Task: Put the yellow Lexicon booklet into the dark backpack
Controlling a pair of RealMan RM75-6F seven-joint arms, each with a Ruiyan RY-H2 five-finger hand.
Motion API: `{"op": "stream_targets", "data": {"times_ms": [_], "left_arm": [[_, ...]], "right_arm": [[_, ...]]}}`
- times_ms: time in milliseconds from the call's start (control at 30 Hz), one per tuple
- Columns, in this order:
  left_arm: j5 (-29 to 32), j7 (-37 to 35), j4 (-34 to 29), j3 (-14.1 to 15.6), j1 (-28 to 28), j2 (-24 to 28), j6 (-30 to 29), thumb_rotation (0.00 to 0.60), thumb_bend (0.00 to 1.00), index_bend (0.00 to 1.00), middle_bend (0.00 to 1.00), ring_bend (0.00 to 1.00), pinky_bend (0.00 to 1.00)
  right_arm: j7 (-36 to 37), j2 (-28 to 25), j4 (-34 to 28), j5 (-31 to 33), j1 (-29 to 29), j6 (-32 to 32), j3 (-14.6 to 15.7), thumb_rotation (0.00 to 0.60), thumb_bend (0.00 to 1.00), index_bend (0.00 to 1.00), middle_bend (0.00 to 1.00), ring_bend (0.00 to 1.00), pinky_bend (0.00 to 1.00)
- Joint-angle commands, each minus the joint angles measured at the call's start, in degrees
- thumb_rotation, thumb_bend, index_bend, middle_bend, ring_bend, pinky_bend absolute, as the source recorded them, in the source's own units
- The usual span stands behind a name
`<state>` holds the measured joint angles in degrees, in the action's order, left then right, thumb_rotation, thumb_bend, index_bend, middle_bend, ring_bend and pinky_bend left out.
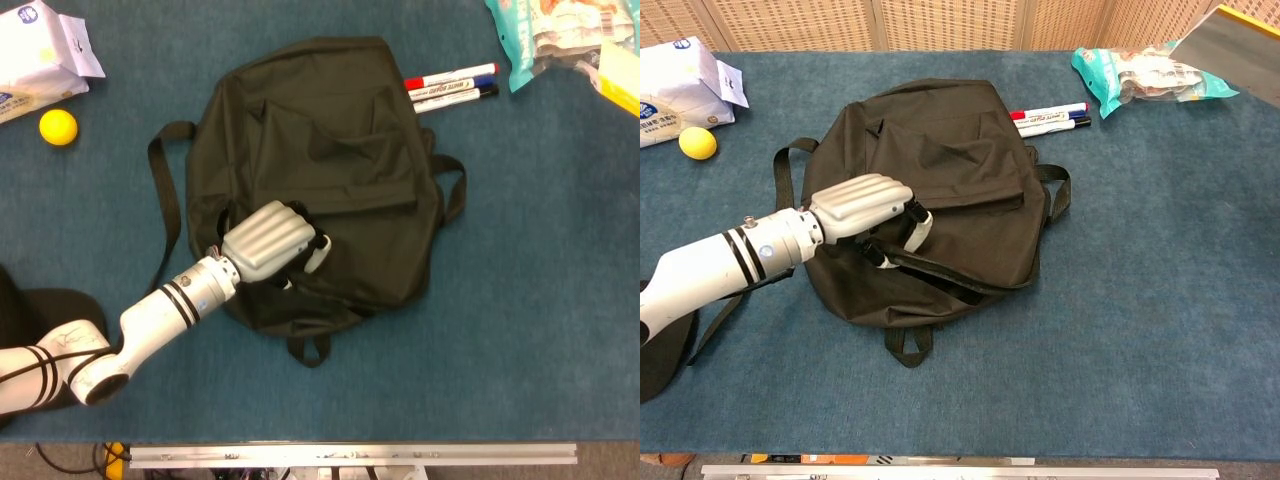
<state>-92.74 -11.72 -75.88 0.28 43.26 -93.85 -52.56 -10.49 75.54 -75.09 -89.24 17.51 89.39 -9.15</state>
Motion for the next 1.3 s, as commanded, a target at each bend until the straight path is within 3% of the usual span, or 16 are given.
{"op": "stream_targets", "data": {"times_ms": [33, 200, 467, 867, 1300], "left_arm": [[1.73, -3.18, -0.99, -0.95, -0.56, 0.61, -0.86, 0.6, 0.35, 0.75, 0.69, 0.61, 0.43], [4.1, -11.59, -3.43, -2.4, -0.99, 3.64, -1.53, 0.6, 0.35, 0.76, 0.72, 0.63, 0.49], [8.32, -19.67, -7.14, -5.27, -2.15, 9.14, -2.42, 0.6, 0.35, 0.74, 0.72, 0.63, 0.49], [9.6, -22.23, -8.7, -6.11, -2.64, 12.17, -2.14, 0.6, 0.35, 0.7, 0.71, 0.61, 0.49], [11.71, -19.6, -9.02, -7.66, -0.9, 11.65, 0.44, 0.6, 0.35, 0.69, 0.7, 0.61, 0.49]], "right_arm": [[0.82, -0.2, -0.16, -0.32, 0.01, 0.01, 0.07, 0.6, 0.28, 0.82, 0.77, 0.59, 0.6], [3.02, -1.4, -1.61, -2.27, 0.03, 0.0, 1.14, 0.6, 0.28, 0.82, 0.77, 0.59, 0.6], [5.51, -4.1, -6.59, -10.57, -0.07, 2.04, 5.12, 0.6, 0.28, 0.84, 0.78, 0.59, 0.62], [7.97, -6.04, -14.32, -24.99, 1.8, 3.14, 10.8, 0.6, 0.28, 0.85, 0.79, 0.6, 0.63], [8.31, -4.89, -19.67, -32.5, 6.07, -1.27, 12.11, 0.6, 0.28, 0.85, 0.8, 0.61, 0.64]]}}
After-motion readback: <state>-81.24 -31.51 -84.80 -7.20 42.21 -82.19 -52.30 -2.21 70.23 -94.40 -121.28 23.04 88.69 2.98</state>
